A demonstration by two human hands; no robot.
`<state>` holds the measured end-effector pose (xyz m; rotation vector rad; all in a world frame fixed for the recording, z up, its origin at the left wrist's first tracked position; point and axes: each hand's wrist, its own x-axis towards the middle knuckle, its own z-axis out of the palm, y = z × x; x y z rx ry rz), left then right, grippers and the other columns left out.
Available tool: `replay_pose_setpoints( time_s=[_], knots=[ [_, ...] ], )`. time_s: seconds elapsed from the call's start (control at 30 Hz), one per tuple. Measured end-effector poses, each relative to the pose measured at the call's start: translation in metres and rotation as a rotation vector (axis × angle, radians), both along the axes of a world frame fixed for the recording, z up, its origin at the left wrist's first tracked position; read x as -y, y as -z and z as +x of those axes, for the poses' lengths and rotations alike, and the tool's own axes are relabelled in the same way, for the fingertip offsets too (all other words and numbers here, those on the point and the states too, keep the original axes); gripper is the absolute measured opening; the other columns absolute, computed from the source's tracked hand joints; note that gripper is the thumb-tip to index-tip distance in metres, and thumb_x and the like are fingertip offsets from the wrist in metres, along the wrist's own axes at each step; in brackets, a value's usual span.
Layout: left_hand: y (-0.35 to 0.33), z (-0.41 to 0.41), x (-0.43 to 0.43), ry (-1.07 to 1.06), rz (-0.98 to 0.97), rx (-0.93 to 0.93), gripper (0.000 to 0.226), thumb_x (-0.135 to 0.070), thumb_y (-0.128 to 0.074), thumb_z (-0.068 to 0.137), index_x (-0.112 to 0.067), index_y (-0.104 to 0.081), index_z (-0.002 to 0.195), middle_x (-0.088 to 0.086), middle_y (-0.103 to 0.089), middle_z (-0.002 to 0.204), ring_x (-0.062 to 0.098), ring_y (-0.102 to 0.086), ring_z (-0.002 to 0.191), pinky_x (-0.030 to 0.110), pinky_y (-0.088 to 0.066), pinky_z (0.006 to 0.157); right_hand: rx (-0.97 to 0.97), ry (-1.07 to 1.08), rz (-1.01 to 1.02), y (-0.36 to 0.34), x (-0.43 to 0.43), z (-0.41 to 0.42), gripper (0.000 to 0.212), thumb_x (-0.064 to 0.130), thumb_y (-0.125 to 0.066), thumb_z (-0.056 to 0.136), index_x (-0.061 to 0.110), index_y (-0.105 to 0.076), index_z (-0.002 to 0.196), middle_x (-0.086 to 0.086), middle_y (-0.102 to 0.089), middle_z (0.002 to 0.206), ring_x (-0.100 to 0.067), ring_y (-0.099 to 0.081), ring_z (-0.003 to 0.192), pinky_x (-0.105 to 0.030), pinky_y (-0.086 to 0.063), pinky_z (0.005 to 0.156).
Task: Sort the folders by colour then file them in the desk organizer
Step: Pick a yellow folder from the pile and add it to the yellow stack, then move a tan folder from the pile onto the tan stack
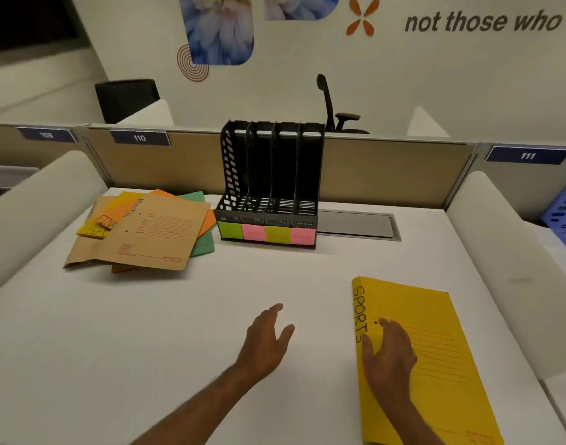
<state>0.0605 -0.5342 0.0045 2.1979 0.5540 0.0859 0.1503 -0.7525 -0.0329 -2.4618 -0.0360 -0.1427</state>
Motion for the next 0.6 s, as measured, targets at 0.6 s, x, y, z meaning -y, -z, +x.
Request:
replay_pose_setpoints(
  time_s=[0.6],
  knots=[
    [-0.023,-0.058,-0.304,-0.207,0.4,0.098,0.065,-0.035,-0.046,0.103,-0.012,-0.02,0.157,0.011,-0.008,0.167,0.026,0.002,0.155,0.039,-0.003,0.124,0.114,-0.327,0.082,-0.028,-0.318,-0.051,0.045,0.018,-0.067,0.092,0.007,-0.056,0.134,-0.016,-0.045,0.148,-0.033,-0.032,0.144,-0.051,-0.027,0.115]
  ],
)
